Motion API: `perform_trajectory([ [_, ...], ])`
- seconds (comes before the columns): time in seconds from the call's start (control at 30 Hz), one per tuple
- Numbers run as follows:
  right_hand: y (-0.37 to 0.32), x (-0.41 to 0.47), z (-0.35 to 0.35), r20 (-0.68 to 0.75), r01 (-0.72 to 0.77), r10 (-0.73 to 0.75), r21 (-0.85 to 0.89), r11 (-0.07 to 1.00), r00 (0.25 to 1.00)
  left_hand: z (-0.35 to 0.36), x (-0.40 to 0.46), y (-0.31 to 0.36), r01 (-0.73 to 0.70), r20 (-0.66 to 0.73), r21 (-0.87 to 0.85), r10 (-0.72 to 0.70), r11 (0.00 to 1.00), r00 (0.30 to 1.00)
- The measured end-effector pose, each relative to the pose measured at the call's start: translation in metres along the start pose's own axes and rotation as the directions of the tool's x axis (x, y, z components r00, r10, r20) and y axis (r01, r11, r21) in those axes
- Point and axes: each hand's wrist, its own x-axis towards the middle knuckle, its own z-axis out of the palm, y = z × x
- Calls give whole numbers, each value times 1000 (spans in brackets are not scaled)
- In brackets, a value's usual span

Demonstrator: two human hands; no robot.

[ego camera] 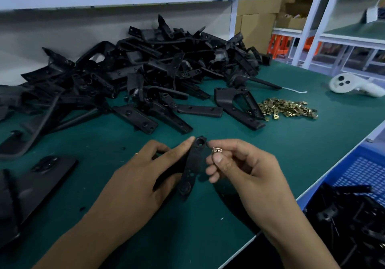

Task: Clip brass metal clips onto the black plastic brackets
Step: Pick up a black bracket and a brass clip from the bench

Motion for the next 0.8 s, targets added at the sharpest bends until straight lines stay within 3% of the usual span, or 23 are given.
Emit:
perform_trajectory([
  [0.33, -2, -4, 6, 2, 70, -71, -154, 986, 997, -1, -1, 1, 10, -42, 11, -10, 1000, 999],
  [0.6, -7, -3, 5, -47, 36, -34, 49, 998, 998, -4, -2, 5, 10, -15, -9, -10, 1000, 1000],
  [0.8, -5, -2, 7, -46, 35, -33, 37, 999, 998, -5, -1, 6, 7, -2, 8, -7, 1000, 1000],
])
